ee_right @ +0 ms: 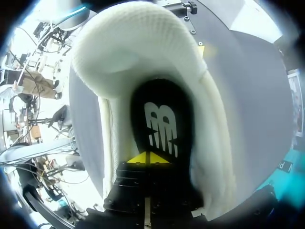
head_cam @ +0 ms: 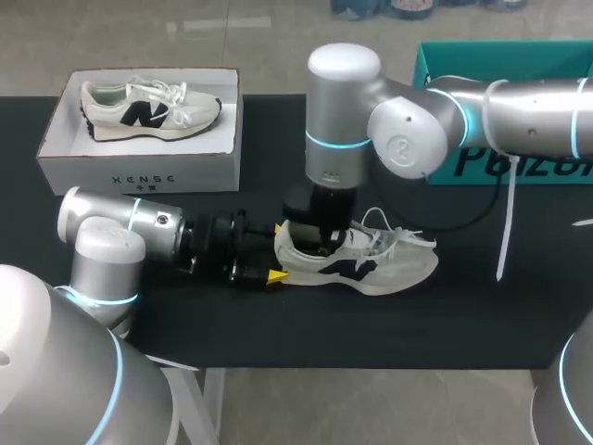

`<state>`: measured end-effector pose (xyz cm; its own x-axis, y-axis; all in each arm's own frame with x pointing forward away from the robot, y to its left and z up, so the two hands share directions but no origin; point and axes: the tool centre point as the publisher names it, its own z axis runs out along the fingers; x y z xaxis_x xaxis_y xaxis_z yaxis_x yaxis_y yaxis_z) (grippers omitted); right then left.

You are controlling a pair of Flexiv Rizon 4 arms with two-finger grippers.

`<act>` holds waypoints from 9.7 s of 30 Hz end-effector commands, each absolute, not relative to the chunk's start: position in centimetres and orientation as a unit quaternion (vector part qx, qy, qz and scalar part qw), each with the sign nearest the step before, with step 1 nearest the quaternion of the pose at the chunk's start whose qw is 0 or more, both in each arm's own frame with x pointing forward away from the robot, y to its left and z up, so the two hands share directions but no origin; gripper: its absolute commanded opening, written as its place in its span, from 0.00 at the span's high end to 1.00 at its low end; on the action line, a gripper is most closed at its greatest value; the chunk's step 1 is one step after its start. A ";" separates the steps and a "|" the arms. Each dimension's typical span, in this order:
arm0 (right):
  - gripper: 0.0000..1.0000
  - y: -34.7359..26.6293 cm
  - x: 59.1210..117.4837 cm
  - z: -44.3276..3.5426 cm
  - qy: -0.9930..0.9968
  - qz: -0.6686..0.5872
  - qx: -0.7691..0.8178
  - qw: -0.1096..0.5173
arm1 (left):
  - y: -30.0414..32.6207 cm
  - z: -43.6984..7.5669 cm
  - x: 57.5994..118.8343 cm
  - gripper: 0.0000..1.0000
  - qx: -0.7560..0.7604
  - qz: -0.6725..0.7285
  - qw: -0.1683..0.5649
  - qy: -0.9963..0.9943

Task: Take the shoe out of the shoebox, open the shoe tongue, remove and reinsert the insole, then place the shoe into the shoebox

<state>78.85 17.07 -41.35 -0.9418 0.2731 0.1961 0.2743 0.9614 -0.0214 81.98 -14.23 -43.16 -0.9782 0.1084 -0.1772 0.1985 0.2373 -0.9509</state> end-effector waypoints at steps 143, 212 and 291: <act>1.00 16.4 79.3 -41.8 -0.988 -0.003 -0.128 0.090 | -14.3 -43.4 82.1 1.00 0.096 -0.609 0.038 0.786; 1.00 13.8 82.6 -33.9 -0.979 -0.112 -0.164 0.042 | -14.3 -43.4 82.1 1.00 0.096 -0.609 0.038 0.786; 0.00 16.8 83.6 -29.8 -0.968 -0.178 -0.140 0.107 | -14.3 -43.4 82.1 1.00 0.096 -0.609 0.038 0.786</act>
<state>83.78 17.85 -30.09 -0.9416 0.2463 0.2294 0.3037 0.9157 0.2632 82.23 -14.25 -43.14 -0.9786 0.1060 -0.1765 0.1973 0.2382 -0.9510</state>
